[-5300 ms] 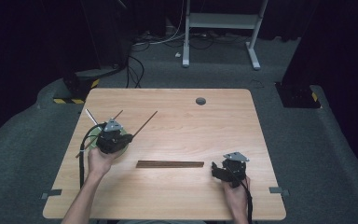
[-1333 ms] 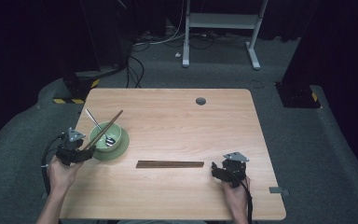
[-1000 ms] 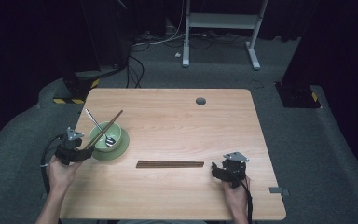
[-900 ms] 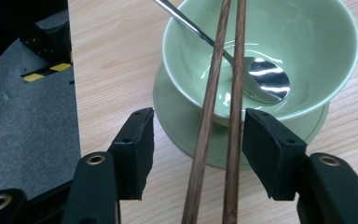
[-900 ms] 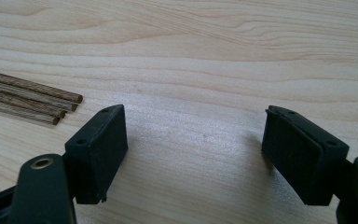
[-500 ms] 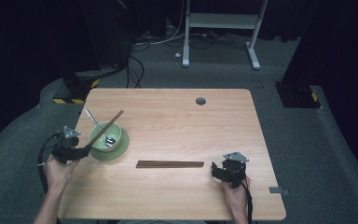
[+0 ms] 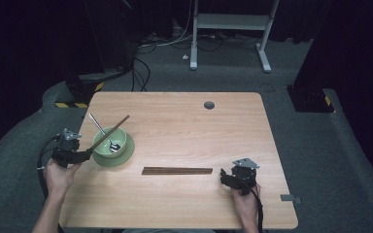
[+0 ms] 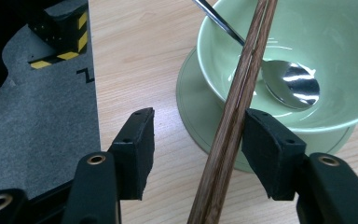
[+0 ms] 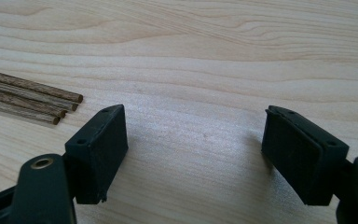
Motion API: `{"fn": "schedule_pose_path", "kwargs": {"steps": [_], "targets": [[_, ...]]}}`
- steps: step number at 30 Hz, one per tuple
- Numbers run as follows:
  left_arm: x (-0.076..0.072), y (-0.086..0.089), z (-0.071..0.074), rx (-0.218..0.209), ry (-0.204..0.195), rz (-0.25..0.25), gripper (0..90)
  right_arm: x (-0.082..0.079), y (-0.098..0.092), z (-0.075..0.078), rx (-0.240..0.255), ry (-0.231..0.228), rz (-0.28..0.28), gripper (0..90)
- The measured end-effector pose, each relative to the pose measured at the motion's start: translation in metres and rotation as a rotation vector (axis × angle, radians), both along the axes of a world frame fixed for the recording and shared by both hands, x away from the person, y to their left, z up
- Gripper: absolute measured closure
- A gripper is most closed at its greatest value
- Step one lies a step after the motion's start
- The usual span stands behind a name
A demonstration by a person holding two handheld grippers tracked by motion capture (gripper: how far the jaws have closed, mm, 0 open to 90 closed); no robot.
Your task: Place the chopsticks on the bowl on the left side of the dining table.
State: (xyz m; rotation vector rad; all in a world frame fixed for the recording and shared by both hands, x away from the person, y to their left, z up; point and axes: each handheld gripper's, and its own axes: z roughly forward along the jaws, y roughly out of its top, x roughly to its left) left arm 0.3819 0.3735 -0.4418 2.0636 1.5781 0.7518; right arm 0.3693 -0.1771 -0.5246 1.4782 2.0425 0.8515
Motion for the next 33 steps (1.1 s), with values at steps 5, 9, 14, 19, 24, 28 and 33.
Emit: {"fn": "schedule_pose_path", "kwargs": {"steps": [5,9,14,19,24,28,33], "targets": [[0.003,0.001,-0.001,0.002,0.010,0.008,43.8,0.000,0.000,0.000,0.000,0.000,0.000,21.7],[0.006,0.003,-0.001,0.005,0.018,0.016,43.8,0.000,0.000,0.000,0.000,0.000,0.000,21.6],[0.010,0.004,-0.001,0.013,0.025,0.027,43.4,0.000,0.000,0.000,0.000,0.000,0.000,21.7],[0.015,0.004,-0.002,0.026,0.032,0.039,42.9,0.000,0.000,0.000,0.000,0.000,0.000,21.7],[0.019,0.005,-0.003,0.023,0.040,0.052,41.9,0.000,0.000,0.000,0.000,0.000,0.001,21.7],[0.021,0.007,-0.002,0.027,0.044,0.062,41.1,0.000,0.000,0.000,0.000,0.000,0.001,21.7],[0.025,0.008,-0.004,0.029,0.056,0.077,40.4,0.000,0.000,0.000,0.000,0.000,0.001,21.8]]}}
